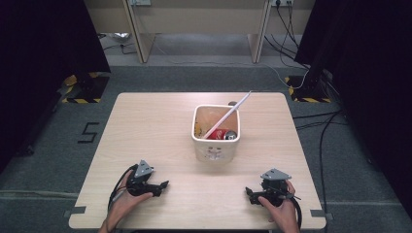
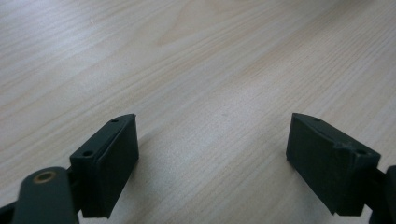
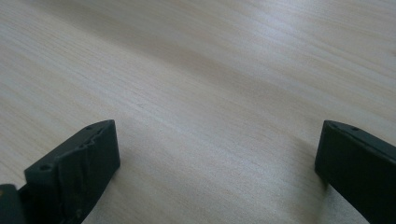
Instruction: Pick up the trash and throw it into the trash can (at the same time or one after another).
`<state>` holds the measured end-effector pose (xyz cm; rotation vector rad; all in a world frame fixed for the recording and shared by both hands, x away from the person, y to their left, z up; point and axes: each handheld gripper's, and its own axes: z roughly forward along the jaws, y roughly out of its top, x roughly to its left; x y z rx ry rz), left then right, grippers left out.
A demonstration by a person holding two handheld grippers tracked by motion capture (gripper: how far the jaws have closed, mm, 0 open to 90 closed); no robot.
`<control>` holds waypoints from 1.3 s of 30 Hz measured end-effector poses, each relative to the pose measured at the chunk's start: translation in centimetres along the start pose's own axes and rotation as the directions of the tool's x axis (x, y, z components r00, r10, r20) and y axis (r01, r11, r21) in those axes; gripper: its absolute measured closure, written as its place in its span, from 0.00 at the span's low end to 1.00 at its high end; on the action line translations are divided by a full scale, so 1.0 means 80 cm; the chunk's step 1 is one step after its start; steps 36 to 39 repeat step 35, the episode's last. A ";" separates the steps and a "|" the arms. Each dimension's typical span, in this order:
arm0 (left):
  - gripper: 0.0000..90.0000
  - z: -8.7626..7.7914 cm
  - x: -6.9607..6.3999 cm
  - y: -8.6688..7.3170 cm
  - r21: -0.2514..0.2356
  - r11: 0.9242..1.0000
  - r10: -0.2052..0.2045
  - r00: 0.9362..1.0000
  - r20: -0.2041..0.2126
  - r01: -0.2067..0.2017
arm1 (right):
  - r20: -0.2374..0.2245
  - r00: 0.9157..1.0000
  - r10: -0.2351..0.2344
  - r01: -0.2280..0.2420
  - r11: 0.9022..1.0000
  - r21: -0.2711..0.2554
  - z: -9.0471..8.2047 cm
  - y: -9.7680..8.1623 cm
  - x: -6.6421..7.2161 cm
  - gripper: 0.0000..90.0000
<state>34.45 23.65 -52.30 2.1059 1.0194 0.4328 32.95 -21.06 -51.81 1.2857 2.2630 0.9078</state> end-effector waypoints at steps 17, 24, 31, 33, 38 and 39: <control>0.16 0.001 0.000 0.001 0.001 1.000 -0.015 1.000 -0.013 0.015 | 0.000 1.000 0.000 0.000 1.000 0.000 0.000 0.000 0.000 0.00; 0.16 0.001 0.000 0.001 0.001 1.000 -0.015 1.000 -0.013 0.015 | 0.000 1.000 0.000 0.000 1.000 -0.002 0.000 0.000 0.000 0.00; 0.16 0.001 0.000 0.001 0.001 1.000 -0.015 1.000 -0.012 0.015 | 0.000 1.000 -0.001 0.001 1.000 0.000 0.000 0.000 0.000 0.00; 0.16 0.001 0.000 0.001 0.002 1.000 -0.015 1.000 -0.012 0.015 | 0.000 1.000 0.000 0.000 1.000 0.000 0.000 0.000 0.000 0.00; 0.16 0.001 0.000 0.001 0.001 1.000 -0.015 1.000 -0.012 0.015 | 0.000 1.000 0.000 0.000 1.000 0.000 0.000 0.000 0.000 0.00; 0.16 0.001 0.000 0.001 0.001 1.000 -0.015 1.000 -0.012 0.015 | 0.000 1.000 0.000 0.000 1.000 0.000 0.000 0.000 0.000 0.00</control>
